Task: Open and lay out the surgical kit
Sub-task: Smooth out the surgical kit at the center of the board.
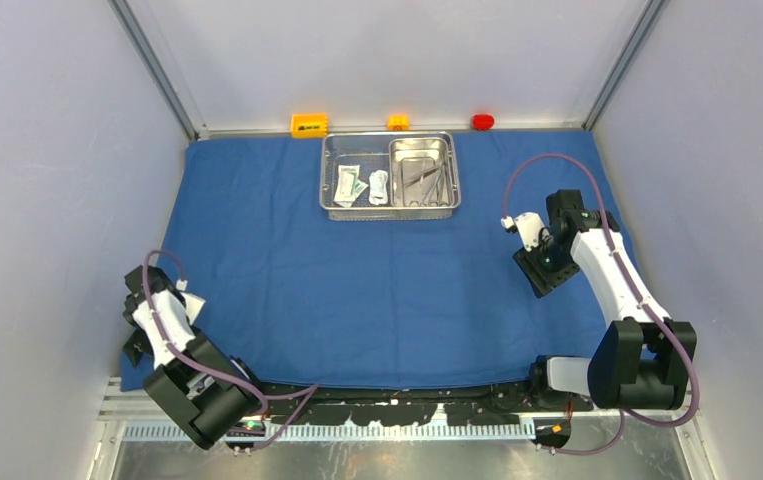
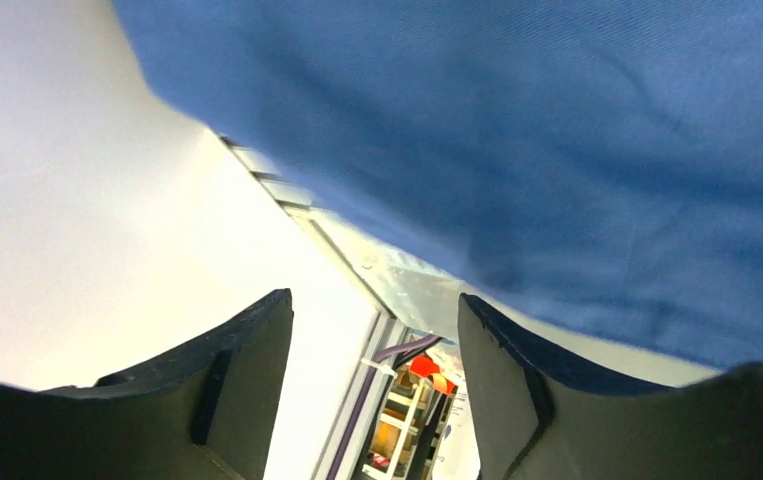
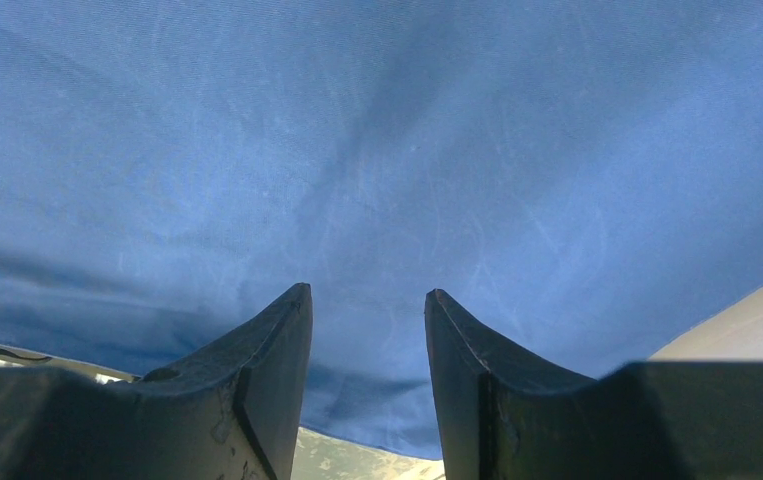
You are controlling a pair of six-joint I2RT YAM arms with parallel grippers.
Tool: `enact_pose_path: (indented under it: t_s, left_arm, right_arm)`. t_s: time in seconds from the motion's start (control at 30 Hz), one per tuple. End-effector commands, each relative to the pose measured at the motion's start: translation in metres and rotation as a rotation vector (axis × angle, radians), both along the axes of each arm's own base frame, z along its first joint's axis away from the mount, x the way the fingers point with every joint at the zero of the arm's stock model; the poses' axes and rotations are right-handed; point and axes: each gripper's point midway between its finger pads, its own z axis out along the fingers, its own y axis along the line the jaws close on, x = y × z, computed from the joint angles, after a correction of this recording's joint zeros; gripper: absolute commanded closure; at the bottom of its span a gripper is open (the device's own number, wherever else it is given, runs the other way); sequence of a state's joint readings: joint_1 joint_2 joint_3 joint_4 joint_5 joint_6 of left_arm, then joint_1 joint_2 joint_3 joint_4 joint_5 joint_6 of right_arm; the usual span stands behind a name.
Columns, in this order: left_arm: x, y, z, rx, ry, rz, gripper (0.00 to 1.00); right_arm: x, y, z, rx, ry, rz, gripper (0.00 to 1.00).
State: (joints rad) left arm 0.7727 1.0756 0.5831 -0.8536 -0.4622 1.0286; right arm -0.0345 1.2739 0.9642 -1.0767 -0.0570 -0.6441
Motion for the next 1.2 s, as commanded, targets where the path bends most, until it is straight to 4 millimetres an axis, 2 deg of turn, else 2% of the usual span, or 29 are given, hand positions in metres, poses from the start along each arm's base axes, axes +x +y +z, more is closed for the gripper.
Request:
enact_pose_path:
  t_s: [0.0,0.23,0.37,0.53,0.63,0.77,0.87,1.07,1.17]
  left_arm:
    - [0.018,0.008,0.037,0.008,-0.085,0.004,0.34]
    - [0.068,0.001,0.087,-0.085,-0.360,0.030,0.22]
    - [0.097,-0.016,0.103,-0.174,-0.524,0.052,0.16]
    - [0.143,-0.058,0.116,-0.350,-0.730,0.020,0.12]
    - [0.172,-0.083,0.125,-0.442,-0.858,0.002,0.09]
    - [0.213,-0.121,0.139,-0.583,-0.996,-0.041,0.02]
    - [0.239,-0.150,0.148,-0.673,-1.056,-0.077,0.00]
    - [0.275,-0.192,0.165,-0.821,-1.170,-0.147,0.00]
    - [0.289,-0.209,0.174,-0.895,-1.216,-0.168,0.00]
  right_arm:
    - [0.007,0.000,0.012,-0.004,-0.071,-0.008,0.49]
    - [0.010,0.005,0.027,0.022,-0.107,-0.044,0.49]
    - [0.015,0.005,0.032,0.028,-0.128,-0.067,0.49]
    - [0.027,0.013,0.040,0.074,-0.162,-0.111,0.48]
    - [0.039,0.025,0.048,0.149,-0.204,-0.138,0.48]
    - [0.063,0.041,0.063,0.240,-0.286,-0.176,0.39]
    - [0.084,0.049,0.078,0.287,-0.357,-0.217,0.28]
    - [0.122,0.064,0.109,0.409,-0.513,-0.282,0.15]
    - [0.136,0.070,0.118,0.469,-0.561,-0.320,0.13]
